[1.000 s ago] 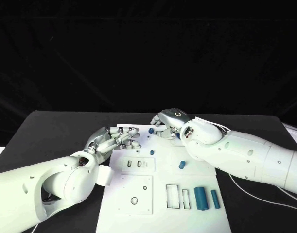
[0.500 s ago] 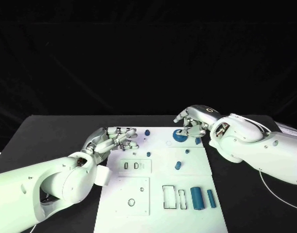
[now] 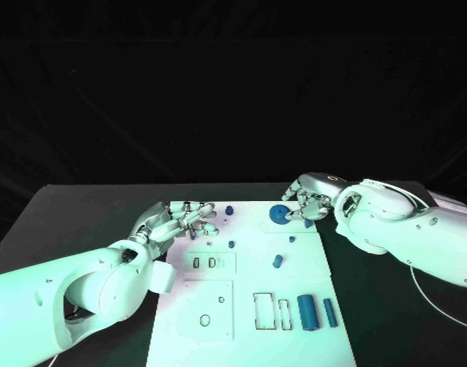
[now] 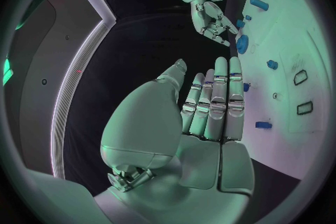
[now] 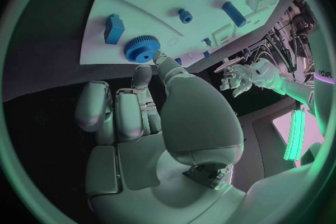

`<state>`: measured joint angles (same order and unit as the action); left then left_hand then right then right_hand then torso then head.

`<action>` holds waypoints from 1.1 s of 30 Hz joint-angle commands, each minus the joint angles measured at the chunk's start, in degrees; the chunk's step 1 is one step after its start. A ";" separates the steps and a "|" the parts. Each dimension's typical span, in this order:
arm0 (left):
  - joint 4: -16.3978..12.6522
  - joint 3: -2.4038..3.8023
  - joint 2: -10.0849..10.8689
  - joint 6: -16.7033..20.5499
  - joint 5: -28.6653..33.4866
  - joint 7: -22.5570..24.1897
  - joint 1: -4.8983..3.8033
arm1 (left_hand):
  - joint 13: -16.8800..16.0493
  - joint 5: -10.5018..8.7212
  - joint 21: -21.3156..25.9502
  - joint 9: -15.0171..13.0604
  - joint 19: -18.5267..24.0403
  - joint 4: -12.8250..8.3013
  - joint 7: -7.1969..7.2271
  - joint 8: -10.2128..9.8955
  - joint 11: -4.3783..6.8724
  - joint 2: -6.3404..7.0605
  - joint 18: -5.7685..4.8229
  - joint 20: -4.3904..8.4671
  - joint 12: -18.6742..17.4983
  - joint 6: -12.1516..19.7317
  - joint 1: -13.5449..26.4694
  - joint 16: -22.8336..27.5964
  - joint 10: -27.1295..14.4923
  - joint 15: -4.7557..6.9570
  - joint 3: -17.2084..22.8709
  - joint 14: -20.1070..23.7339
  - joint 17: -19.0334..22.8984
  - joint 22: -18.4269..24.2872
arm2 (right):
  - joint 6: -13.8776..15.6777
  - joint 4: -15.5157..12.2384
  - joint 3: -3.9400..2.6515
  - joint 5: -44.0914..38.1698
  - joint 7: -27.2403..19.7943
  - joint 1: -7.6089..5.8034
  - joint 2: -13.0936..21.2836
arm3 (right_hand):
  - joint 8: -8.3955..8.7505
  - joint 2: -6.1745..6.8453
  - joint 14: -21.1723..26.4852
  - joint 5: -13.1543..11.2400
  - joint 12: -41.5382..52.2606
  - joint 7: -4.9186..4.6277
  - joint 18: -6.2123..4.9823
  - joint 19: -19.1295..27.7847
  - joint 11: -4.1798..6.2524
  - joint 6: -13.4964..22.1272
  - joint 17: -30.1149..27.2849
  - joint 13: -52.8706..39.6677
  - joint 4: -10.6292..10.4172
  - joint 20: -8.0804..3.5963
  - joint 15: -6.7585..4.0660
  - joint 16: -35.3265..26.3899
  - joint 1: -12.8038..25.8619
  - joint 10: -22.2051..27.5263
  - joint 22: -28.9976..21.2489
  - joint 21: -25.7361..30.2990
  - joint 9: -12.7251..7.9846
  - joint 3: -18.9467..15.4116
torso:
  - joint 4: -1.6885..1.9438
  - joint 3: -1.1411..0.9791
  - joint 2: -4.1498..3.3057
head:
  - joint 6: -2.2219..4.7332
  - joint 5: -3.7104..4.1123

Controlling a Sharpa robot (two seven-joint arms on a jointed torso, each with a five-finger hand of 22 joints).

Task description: Assemble the parts on the task board

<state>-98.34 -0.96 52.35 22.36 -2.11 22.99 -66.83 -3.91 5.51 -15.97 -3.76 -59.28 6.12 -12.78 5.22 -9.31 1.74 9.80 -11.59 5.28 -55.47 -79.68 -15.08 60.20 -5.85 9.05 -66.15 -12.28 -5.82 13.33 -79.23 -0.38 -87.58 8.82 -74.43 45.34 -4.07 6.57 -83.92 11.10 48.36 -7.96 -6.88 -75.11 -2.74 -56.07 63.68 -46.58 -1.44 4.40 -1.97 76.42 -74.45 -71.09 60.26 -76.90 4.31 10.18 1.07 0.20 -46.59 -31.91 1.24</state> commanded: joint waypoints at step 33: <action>0.06 0.03 -0.11 -1.24 -0.32 0.22 0.01 | 0.04 0.30 0.21 0.00 0.04 -0.96 -0.39 -0.53 -0.23 -0.51 0.61 -0.27 -0.54 0.24 -0.66 -0.62 -0.34 0.03 0.53 0.33 -0.36 0.10 | -5.26 5.53 0.23 1.50 2.84 0.23 -4.54 | -0.42 -1.15 -2.70 1.59 8.74 -0.07 1.37 -0.94 -0.14 -0.52 5.70 -9.96 -3.16 0.28 0.51 3.35 -0.17 -1.94 2.44 -1.66 0.40 -1.00 | 0.04 0.04 -0.04 | -0.70 -0.28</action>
<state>-98.24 -0.96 52.32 22.32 -2.11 22.96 -66.80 -3.91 5.51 -15.97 -3.76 -59.27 5.58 -12.98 4.96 -9.33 1.51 9.80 -11.58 4.99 -55.27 -79.90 -15.31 60.19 -5.85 9.59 -66.16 -12.60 -5.78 9.70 -73.88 -0.19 -85.70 11.53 -74.28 40.92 -4.19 5.85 -84.13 12.32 56.80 -7.96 -6.15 -75.73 -2.81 -56.11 69.31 -56.42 -4.20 4.62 -1.76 79.43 -74.64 -72.55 62.64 -78.36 4.62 9.18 1.13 0.23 -46.64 -32.54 0.96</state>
